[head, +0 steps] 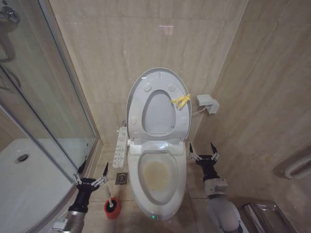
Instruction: Open the toilet lid, clean the toilet bowl with a toilet brush, close the toilet lid, and flush.
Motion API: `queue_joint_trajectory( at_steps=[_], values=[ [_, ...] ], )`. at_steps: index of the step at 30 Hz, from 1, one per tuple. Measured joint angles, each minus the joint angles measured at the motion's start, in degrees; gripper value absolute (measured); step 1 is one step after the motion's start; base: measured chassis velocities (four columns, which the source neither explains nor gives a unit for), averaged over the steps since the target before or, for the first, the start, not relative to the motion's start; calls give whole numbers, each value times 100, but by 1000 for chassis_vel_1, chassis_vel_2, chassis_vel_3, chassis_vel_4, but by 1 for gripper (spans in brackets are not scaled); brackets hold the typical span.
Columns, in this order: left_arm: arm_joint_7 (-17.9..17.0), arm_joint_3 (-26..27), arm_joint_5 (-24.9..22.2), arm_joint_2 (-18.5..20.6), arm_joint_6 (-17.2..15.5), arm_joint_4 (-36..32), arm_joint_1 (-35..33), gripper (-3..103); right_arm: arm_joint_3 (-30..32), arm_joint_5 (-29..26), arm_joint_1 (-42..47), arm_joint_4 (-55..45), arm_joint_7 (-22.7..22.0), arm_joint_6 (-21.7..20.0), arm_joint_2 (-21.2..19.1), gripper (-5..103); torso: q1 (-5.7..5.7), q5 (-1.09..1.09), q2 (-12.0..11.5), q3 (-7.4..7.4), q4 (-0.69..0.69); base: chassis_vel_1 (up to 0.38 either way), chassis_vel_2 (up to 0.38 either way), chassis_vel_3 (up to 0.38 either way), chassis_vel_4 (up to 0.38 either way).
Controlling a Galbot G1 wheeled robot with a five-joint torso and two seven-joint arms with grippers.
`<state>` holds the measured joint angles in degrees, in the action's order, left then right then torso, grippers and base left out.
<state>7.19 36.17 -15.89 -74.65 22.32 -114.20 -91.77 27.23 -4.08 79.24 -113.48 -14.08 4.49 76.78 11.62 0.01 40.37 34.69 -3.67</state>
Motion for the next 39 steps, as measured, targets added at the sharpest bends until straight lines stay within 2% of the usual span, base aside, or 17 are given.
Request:
queue_joint_trajectory(
  at_steps=[1,2,3,5,8,16,39],
  values=[
    [35,40,-33,-36,-119,-106,-26,100,0,0,0,0,0,0,0,100,0,0,0,0,0,0,0,0,0],
    [1,70,-83,-104,-423,-290,-87,100,0,0,0,0,0,0,0,100,0,0,0,0,0,0,0,0,0],
    [1,70,-83,-104,-423,-290,-87,100,0,0,0,0,0,0,0,100,0,0,0,0,0,0,0,0,0],
    [-140,36,-194,-162,-726,-378,-124,100,0,0,0,0,0,0,0,100,0,0,0,0,1,0,0,0,0],
    [-321,-55,-335,-220,-912,-384,-123,100,0,0,0,0,0,0,0,100,0,0,0,0,0,0,0,0,0],
    [-564,-86,-115,-251,-929,-358,-110,100,0,0,0,0,0,0,0,100,0,-1,0,0,0,0,0,0,0],
    [-574,-148,-35,-238,-891,-335,-98,100,0,0,0,0,0,0,0,100,0,0,0,0,0,0,0,0,0]
  ],
)
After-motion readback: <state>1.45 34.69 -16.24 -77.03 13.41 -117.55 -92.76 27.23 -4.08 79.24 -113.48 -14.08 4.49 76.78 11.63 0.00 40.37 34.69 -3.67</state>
